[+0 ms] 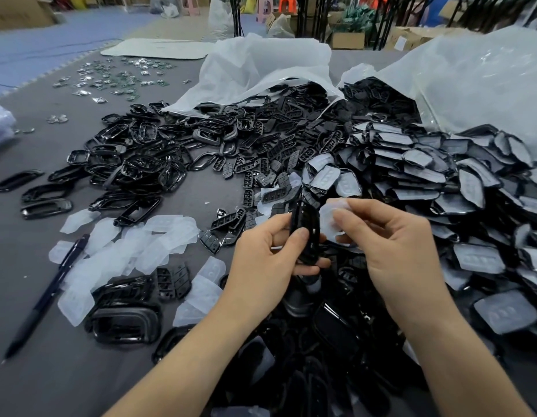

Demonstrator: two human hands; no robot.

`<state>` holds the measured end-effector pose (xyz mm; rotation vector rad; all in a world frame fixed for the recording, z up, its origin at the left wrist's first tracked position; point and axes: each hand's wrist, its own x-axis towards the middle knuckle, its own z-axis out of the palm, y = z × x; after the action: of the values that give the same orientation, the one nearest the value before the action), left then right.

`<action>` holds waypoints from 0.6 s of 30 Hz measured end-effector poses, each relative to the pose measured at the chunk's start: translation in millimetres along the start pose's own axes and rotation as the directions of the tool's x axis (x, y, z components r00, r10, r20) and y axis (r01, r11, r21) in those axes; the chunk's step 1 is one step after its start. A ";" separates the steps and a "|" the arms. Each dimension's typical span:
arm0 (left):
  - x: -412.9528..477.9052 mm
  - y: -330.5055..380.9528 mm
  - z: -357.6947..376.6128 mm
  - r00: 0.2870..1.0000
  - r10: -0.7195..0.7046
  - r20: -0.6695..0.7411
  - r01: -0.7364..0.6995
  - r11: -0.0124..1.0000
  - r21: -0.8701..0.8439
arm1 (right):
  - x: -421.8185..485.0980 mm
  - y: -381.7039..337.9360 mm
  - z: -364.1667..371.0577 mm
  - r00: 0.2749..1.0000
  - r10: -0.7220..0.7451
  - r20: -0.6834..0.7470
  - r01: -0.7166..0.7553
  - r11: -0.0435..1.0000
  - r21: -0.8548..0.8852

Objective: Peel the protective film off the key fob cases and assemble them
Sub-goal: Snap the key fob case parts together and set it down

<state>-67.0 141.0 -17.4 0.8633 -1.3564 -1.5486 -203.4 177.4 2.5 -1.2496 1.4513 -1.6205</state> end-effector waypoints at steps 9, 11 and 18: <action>0.7 -0.9 0.2 1.000 0.019 -0.009 -0.019 1.000 -0.011 | -1.2 -2.1 -2.5 0.999 0.002 0.046 -0.008 0.993 0.120; 1.3 -1.1 -0.3 1.000 0.021 -0.012 -0.021 1.000 -0.015 | -1.6 -4.3 -1.3 0.998 -0.002 0.061 -0.006 0.991 0.131; 1.4 -1.7 -0.5 0.999 0.038 -0.018 -0.038 0.999 -0.004 | -1.5 -5.9 -5.0 0.999 -0.006 0.039 0.002 0.996 0.087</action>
<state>-67.4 139.5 -19.0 0.8422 -1.3487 -1.5106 -206.6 181.9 8.2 -1.2294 1.3407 -1.6345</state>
